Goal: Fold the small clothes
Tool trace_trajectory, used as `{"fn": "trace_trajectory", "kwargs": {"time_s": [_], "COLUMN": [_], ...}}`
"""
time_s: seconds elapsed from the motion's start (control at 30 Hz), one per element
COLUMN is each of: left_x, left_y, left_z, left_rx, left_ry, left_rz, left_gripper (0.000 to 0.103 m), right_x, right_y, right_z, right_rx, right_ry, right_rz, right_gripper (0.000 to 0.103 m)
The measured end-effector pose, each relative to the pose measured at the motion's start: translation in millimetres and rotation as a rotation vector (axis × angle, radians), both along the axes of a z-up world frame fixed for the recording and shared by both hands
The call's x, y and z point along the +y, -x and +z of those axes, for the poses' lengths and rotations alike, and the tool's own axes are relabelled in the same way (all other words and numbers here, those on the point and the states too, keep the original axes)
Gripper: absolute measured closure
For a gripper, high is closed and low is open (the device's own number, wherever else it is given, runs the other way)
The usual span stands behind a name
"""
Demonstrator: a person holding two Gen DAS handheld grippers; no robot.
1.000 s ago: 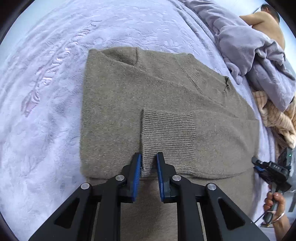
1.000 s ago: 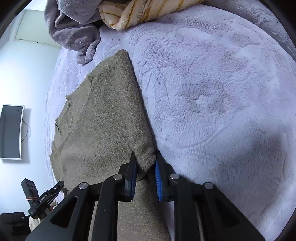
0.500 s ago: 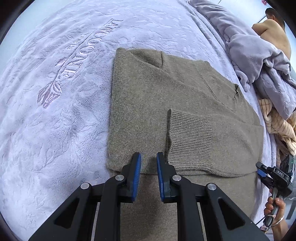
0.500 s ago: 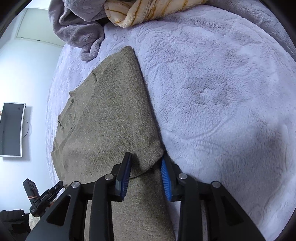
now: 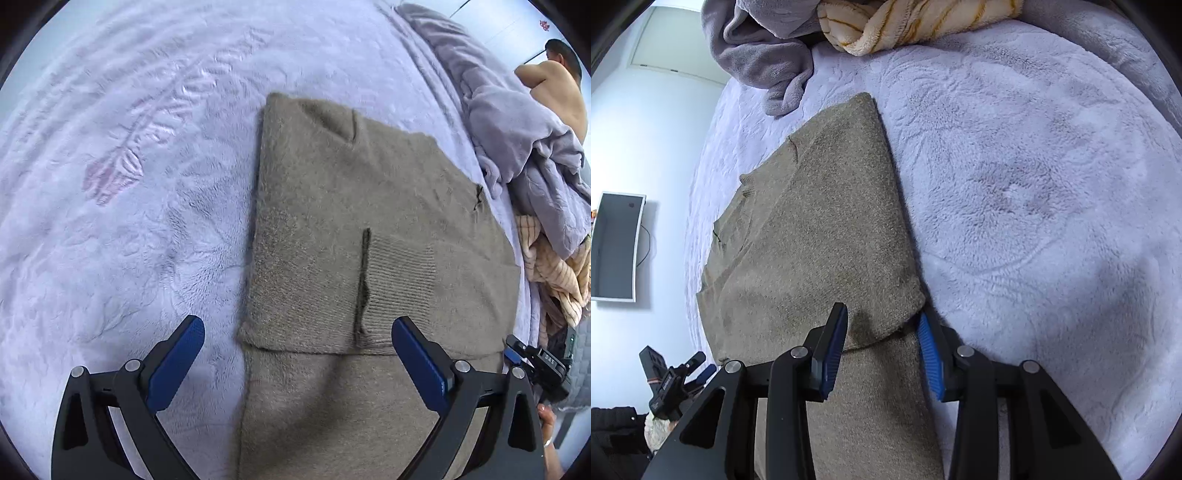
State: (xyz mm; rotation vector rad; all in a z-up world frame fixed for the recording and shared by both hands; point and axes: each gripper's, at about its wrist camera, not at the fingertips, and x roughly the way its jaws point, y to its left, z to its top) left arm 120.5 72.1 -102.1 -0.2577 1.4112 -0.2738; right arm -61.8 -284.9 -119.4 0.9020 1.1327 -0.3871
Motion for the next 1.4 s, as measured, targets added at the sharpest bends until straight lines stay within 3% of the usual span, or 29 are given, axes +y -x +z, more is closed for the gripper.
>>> {"fn": "trace_trajectory", "kwargs": {"time_s": [0.03, 0.1, 0.17, 0.23, 0.3, 0.4, 0.43, 0.5, 0.57, 0.6, 0.67, 0.77, 0.9, 1.03, 1.17, 1.4], "left_x": [-0.5, -3.4, -5.8, -8.8, -9.0, -7.1, -5.7, -4.9, -1.6, -0.3, 2.3, -4.0, -28.8, -53.1, -77.4, -114.5], "left_y": [-2.5, -5.5, -4.2, -1.5, 0.2, 0.5, -0.3, 0.5, 5.3, 8.7, 16.9, 34.3, 65.3, 90.8, 114.1, 153.6], "left_z": [-5.2, -13.8, -13.0, -10.8, -12.9, -15.4, -16.2, -15.3, -11.9, -10.1, -5.0, 7.4, 18.1, 17.2, 19.6, 18.1], "left_rx": [0.013, 0.038, 0.023, 0.003, 0.002, 0.025, 0.032, 0.036, 0.034, 0.039, 0.044, 0.029, 0.046, 0.112, 0.124, 0.208], "left_ry": [0.002, -0.027, -0.030, -0.035, -0.044, -0.033, -0.028, -0.036, -0.059, -0.071, -0.101, -0.146, -0.182, -0.205, -0.252, -0.238], "left_rz": [-0.012, -0.040, -0.052, -0.064, -0.060, -0.026, -0.013, 0.003, 0.011, 0.016, 0.022, -0.002, -0.068, -0.109, -0.158, -0.217], "left_gripper": [0.014, 0.028, 0.037, 0.041, 0.041, 0.040, 0.033, 0.017, 0.017, 0.017, 0.000, 0.000, 0.000, 0.000, 0.000, 0.000], "right_x": [-1.3, -3.1, -1.5, 2.7, 1.9, -7.3, -5.9, -0.4, 4.3, 7.9, 14.5, 26.7, 57.3, 93.3, 124.5, 160.2], "right_y": [-0.1, -2.0, -5.8, -10.7, -12.2, -7.2, -7.3, -7.3, -6.6, -5.8, -5.1, -5.5, -6.9, -9.6, -6.2, 7.9], "right_z": [-1.8, -5.9, -5.3, 0.0, 1.5, -6.4, -5.8, -1.0, 5.0, 10.3, 20.4, 33.9, 50.6, 54.0, 50.8, 43.3], "right_rx": [0.005, 0.014, 0.026, 0.042, 0.069, 0.074, 0.075, 0.086, 0.084, 0.081, 0.085, 0.106, 0.139, 0.198, 0.247, 0.323], "right_ry": [-0.008, -0.027, -0.026, 0.004, 0.043, -0.004, 0.001, 0.024, 0.027, 0.030, 0.049, 0.085, 0.142, 0.154, 0.148, 0.097], "right_rz": [0.004, 0.010, 0.029, 0.074, 0.104, 0.059, 0.057, 0.057, 0.057, 0.056, 0.062, 0.086, 0.163, 0.244, 0.309, 0.391], "right_gripper": [0.061, 0.061, 0.061, 0.080, 0.085, 0.084, 0.083, 0.063, 0.044, 0.039, 0.038, 0.037, 0.024, 0.022, 0.022, 0.021]}}
